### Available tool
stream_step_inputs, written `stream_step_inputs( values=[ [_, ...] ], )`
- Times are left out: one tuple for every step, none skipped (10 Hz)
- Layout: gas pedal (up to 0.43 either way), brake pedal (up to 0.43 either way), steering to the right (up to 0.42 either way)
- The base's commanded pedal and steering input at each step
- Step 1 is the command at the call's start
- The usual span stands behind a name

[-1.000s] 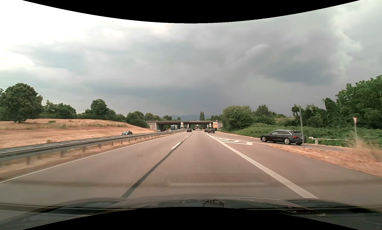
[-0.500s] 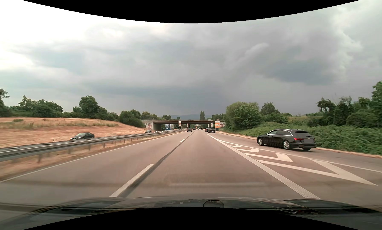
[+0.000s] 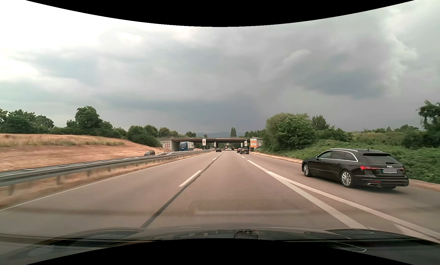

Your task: Follow the waypoints while adhering to traffic rules and regulations

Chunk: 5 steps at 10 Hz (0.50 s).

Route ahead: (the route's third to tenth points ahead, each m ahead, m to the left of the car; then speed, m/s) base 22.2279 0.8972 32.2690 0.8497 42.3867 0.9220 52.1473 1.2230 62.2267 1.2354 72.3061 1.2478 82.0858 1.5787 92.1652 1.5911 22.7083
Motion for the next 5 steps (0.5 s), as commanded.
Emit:
stream_step_inputs(
  values=[
    [0.067,0.0,-0.002],
    [0.039,0.0,-0.001],
    [0.02,0.0,-0.002],
    [0.0,0.0,-0.002],
    [0.0,0.0,-0.002]
  ],
)
